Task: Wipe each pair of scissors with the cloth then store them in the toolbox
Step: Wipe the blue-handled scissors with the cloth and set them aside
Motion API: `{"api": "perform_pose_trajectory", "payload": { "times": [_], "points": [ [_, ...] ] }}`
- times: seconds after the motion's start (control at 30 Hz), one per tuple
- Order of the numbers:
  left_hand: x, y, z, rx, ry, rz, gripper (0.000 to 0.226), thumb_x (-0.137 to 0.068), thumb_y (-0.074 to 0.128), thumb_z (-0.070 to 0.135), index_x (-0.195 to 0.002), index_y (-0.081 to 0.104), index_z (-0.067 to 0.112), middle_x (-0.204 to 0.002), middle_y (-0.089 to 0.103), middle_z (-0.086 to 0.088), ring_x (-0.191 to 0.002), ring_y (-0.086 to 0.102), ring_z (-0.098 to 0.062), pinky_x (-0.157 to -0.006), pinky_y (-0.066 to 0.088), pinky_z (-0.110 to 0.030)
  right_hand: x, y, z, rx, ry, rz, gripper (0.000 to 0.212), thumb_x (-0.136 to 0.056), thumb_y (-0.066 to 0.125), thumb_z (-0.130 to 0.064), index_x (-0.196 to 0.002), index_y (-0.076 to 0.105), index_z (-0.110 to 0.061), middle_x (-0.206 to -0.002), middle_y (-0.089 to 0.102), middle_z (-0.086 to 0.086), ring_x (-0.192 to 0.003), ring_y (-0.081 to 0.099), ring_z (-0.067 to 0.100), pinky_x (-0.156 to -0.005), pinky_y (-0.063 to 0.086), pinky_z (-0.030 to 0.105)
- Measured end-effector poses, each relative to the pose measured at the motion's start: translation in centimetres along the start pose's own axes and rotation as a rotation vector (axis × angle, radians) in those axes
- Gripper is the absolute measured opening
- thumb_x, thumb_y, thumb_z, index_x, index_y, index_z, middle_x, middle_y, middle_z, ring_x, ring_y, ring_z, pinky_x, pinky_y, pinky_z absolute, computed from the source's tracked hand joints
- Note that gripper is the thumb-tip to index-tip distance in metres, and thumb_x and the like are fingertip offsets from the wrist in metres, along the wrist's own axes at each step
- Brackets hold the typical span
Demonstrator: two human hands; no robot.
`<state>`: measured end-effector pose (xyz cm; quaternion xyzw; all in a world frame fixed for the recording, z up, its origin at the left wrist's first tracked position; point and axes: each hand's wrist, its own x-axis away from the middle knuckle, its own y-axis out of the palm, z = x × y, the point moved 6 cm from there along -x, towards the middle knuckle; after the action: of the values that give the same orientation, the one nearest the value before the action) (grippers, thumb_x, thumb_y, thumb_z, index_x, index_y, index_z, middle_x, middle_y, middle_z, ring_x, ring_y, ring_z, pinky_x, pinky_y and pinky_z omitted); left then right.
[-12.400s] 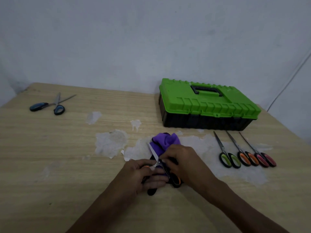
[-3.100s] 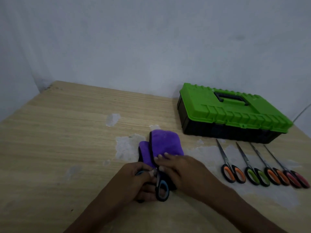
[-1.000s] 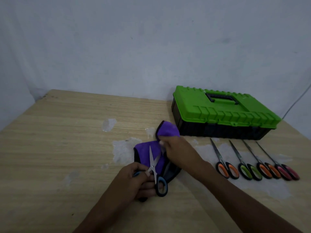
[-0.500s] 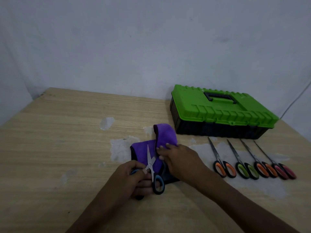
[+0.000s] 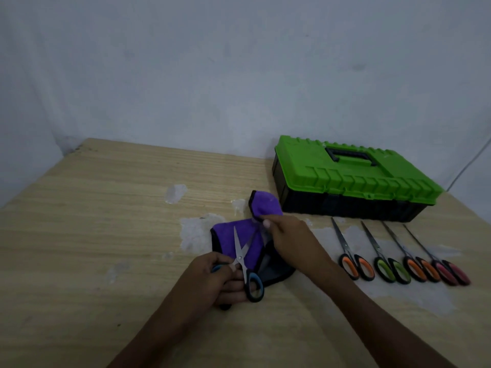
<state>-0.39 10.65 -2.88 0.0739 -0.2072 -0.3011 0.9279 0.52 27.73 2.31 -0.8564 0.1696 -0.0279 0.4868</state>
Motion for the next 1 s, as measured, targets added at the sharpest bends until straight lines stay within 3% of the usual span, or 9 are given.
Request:
{"api": "perform_pose_trajectory", "payload": {
  "times": [0.1,0.17,0.23,0.4,0.57,0.7,0.8,0.9,1.0],
  "points": [
    [-0.3,-0.3,-0.1,-0.055,0.005,0.036,0.014,-0.098,0.052,0.0,-0.1,0.059,-0.013,-0.065,0.063,-0.012,-0.046,0.058,-0.015,-0.05,0.055,-0.027,2.8,0.4,-2.3,-0.041,-0.135,-0.103,0.026,-0.1,0.043,-0.026,-0.105,0.068,-0.021,-0.093,0.071,0.003,-0.083,0.064,0.011,-0.077,0.05,0.028],
    [-0.4,-0.6,0.2,-0.189,0.05,0.063,0.013,-0.097,0.052,-0.001,-0.096,0.063,-0.009,-0.069,0.066,-0.012,-0.05,0.064,-0.011,-0.046,0.052,-0.024,4.8,2.3,-4.1,0.08,-0.272,-0.274,0.03,-0.101,0.04,-0.023,-0.123,0.061,-0.022,-0.124,0.064,0.002,-0.112,0.058,0.01,-0.098,0.044,0.027],
    [-0.5,-0.6,0.3,-0.24,0.073,0.053,0.013,-0.097,0.052,0.0,-0.093,0.063,-0.007,-0.069,0.064,-0.011,-0.047,0.06,-0.007,-0.042,0.046,-0.021,4.8,3.7,-3.9,0.246,-0.299,-0.343,0.04,-0.102,0.037,-0.023,-0.142,0.042,-0.022,-0.15,0.039,-0.001,-0.137,0.037,0.013,-0.11,0.033,0.031],
    [-0.5,0.0,-0.1,-0.015,0.001,-0.031,0.01,-0.099,0.046,-0.005,-0.093,0.053,-0.008,-0.062,0.051,-0.012,-0.039,0.044,-0.01,-0.039,0.044,-0.02,0.4,4.2,-3.5,0.33,-0.206,-0.351,0.043,-0.102,0.038,-0.027,-0.145,0.037,-0.023,-0.151,0.037,0.005,-0.139,0.034,0.019,-0.11,0.035,0.042],
    [-0.5,-0.5,-0.3,-0.133,0.005,0.036,0.01,-0.097,0.05,-0.002,-0.097,0.059,-0.006,-0.074,0.064,-0.017,-0.045,0.06,-0.013,-0.043,0.048,-0.023,2.3,5.1,-4.0,0.566,-0.254,-0.511,0.059,-0.097,0.049,-0.018,-0.149,0.022,-0.013,-0.156,0.024,0.009,-0.142,0.026,0.023,-0.113,0.03,0.038],
    [-0.6,-0.4,-0.5,-0.064,-0.011,0.018,0.012,-0.099,0.051,0.002,-0.091,0.06,0.0,-0.068,0.067,-0.01,-0.048,0.063,-0.015,-0.05,0.052,-0.028,-0.5,5.5,-3.2,0.589,-0.254,-0.456,0.054,-0.1,0.042,-0.021,-0.15,0.023,-0.015,-0.157,0.023,0.007,-0.145,0.017,0.021,-0.116,0.018,0.041],
    [-0.4,-0.2,-0.4,-0.031,-0.033,0.018,0.01,-0.099,0.051,0.003,-0.095,0.058,-0.004,-0.062,0.064,-0.006,-0.045,0.06,-0.013,-0.048,0.05,-0.027,-2.3,5.6,-2.8,0.494,-0.266,-0.431,0.047,-0.1,0.042,-0.019,-0.146,0.033,-0.016,-0.151,0.036,0.008,-0.14,0.031,0.023,-0.113,0.029,0.042],
    [-0.3,0.0,-0.3,0.026,-0.042,-0.022,0.01,-0.099,0.049,0.0,-0.093,0.053,-0.005,-0.056,0.059,-0.005,-0.039,0.052,-0.011,-0.045,0.046,-0.024,-2.6,2.7,-1.1,0.181,-0.165,-0.186,0.033,-0.099,0.045,-0.015,-0.129,0.058,-0.016,-0.125,0.063,0.008,-0.115,0.057,0.022,-0.097,0.042,0.027],
    [-0.2,0.1,-0.2,0.095,-0.056,-0.046,0.009,-0.099,0.045,-0.005,-0.094,0.052,-0.004,-0.059,0.052,-0.008,-0.044,0.041,-0.012,-0.04,0.046,-0.021,-1.5,-1.7,0.9,-0.14,-0.079,0.074,0.024,-0.099,0.045,-0.016,-0.094,0.068,-0.009,-0.09,0.069,0.01,-0.082,0.06,0.016,-0.075,0.044,0.033]
  ]
}}
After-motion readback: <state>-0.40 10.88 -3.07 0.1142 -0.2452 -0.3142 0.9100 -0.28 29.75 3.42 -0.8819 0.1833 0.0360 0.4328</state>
